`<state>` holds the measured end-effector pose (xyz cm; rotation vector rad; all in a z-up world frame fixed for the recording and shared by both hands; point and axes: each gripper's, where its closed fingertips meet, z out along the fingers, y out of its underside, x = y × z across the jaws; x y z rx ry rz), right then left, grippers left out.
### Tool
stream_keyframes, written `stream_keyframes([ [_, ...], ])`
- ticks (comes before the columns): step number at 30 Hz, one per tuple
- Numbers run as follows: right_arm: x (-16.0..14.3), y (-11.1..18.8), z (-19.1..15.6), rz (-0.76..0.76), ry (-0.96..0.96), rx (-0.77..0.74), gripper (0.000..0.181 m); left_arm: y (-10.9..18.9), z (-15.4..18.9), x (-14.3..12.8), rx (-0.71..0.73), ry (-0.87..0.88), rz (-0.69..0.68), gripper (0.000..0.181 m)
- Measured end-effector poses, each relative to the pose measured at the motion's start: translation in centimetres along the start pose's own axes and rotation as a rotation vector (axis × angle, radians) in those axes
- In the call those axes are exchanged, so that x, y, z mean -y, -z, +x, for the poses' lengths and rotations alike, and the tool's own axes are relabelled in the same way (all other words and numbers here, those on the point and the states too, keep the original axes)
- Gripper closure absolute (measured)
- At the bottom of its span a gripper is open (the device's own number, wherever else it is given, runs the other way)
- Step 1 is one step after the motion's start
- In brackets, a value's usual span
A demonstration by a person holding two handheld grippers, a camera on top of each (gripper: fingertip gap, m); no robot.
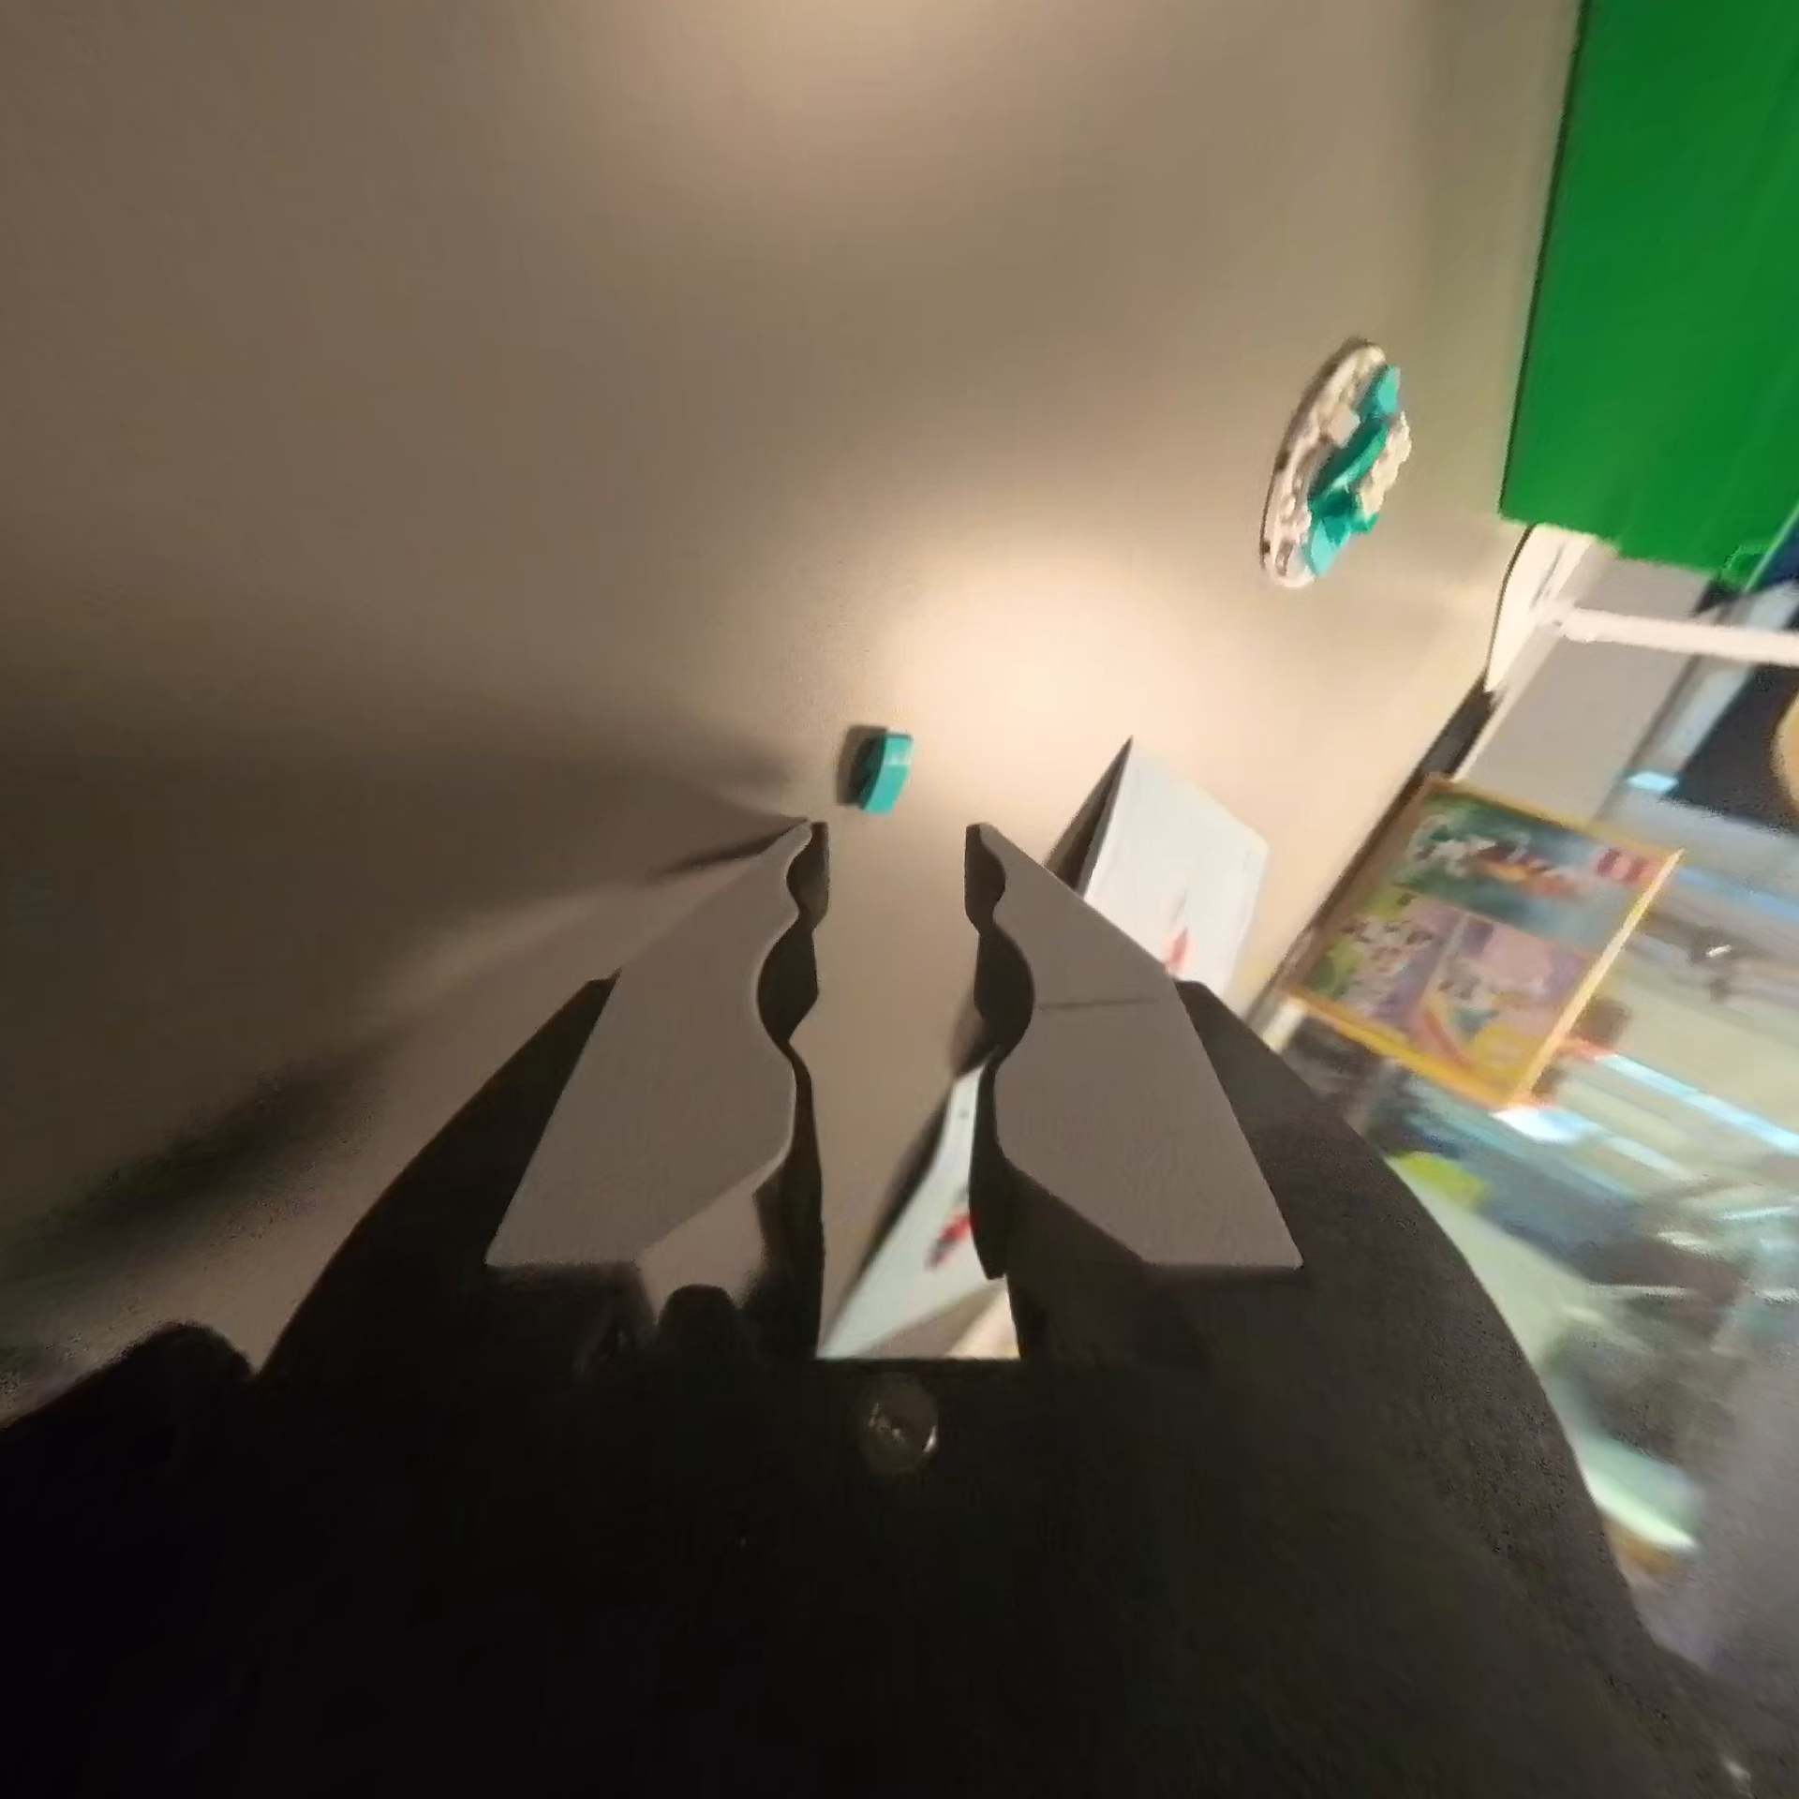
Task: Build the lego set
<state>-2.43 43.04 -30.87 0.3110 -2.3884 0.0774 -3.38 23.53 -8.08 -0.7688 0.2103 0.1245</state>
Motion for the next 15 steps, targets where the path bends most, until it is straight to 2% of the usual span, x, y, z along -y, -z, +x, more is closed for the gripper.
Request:
stream_keyframes([
  [4,0.84,0.45,-0.44,0.222,-0.477,0.118,0.149,-0.24,0.06,-0.3,-0.012,0.011,-0.004,0.171],
  [7,0.43,0.41,0.0,0.342,-0.719,0.171,0.148,-0.32,0.21,-0.5,-0.023,0.019,-0.008,0.171],
  [11,0.88,0.29,0.43,0.455,-0.898,0.262,0.148,-0.32,0.32,-0.67,-0.031,0.023,-0.015,0.171],
  [15,1.09,-0.12,-0.09,0.458,-0.923,0.315,0.151,-0.27,0.44,-0.9,-0.035,0.02,-0.024,0.171],
])
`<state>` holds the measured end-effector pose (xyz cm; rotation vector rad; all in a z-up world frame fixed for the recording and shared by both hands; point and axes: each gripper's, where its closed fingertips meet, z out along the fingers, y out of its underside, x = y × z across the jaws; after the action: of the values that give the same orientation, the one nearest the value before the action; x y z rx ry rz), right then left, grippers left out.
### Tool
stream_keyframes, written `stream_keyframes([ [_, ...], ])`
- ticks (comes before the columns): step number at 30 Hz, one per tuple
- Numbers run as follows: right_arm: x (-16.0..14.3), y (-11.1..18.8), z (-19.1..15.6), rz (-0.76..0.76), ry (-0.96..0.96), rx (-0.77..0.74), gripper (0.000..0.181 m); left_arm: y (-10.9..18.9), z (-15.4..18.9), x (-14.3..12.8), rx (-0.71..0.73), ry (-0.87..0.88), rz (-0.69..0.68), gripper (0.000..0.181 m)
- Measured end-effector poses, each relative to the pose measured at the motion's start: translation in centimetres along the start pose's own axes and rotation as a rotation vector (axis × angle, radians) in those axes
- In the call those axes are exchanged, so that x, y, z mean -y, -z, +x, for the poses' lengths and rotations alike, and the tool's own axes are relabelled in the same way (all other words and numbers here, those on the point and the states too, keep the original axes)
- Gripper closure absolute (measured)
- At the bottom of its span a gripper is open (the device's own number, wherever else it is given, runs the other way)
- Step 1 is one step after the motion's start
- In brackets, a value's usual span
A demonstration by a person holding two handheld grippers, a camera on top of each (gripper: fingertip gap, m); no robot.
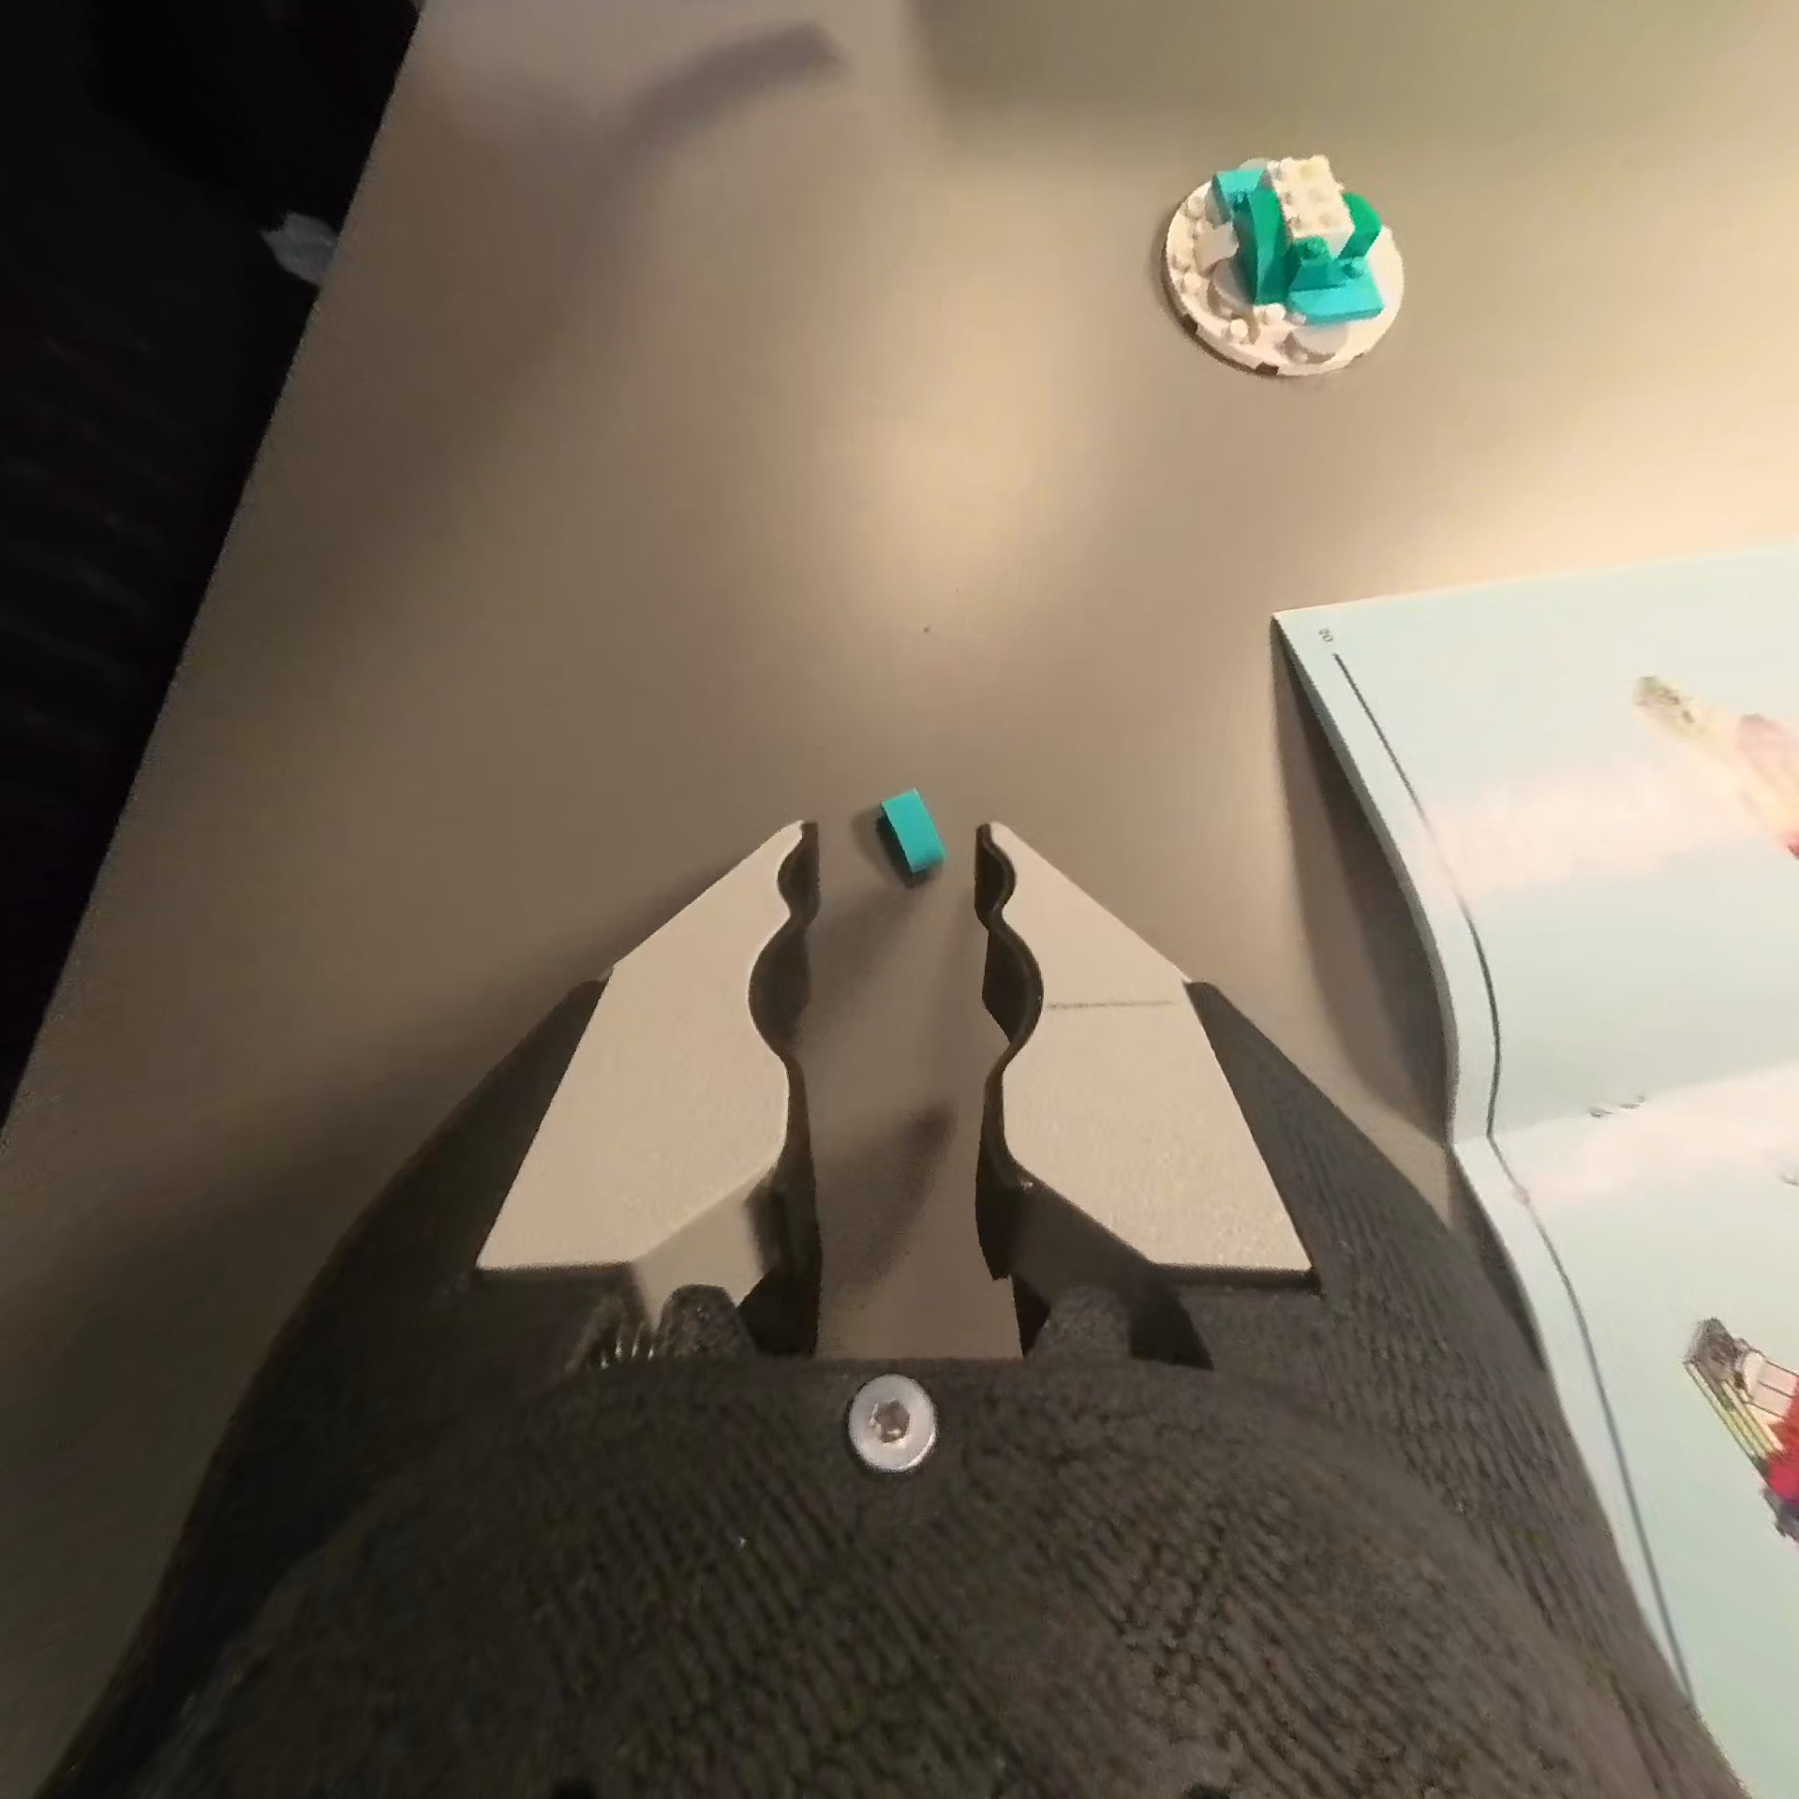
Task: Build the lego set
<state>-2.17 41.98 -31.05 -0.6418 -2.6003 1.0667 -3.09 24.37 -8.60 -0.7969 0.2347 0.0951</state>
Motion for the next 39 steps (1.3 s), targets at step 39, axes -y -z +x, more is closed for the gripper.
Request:
stream_keyframes([
  [39,13.4,3.7,1.9,0.269,-0.306,-0.079,0.175,-0.7,0.2,1.0,0.239,-0.765,-0.01,0.171],
])
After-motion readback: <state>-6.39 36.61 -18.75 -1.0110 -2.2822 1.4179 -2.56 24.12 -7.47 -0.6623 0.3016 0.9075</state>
